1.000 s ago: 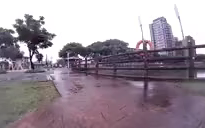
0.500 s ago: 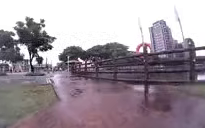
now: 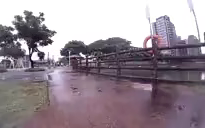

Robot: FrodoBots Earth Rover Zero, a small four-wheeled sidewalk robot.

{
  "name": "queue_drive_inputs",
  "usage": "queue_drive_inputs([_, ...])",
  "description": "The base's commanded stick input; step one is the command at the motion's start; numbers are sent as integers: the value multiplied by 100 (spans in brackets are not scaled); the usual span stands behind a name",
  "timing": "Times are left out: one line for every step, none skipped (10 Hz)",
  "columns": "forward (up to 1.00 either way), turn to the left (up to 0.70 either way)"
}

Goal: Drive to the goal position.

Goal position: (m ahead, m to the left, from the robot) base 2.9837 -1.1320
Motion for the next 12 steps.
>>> queue_drive_inputs([100, -1])
queue_drive_inputs([100, -1])
queue_drive_inputs([100, -1])
queue_drive_inputs([100, -1])
queue_drive_inputs([100, 16])
queue_drive_inputs([100, 38])
queue_drive_inputs([100, 39])
queue_drive_inputs([100, 39])
queue_drive_inputs([100, 39])
queue_drive_inputs([100, 39])
queue_drive_inputs([100, 39])
queue_drive_inputs([100, 39])
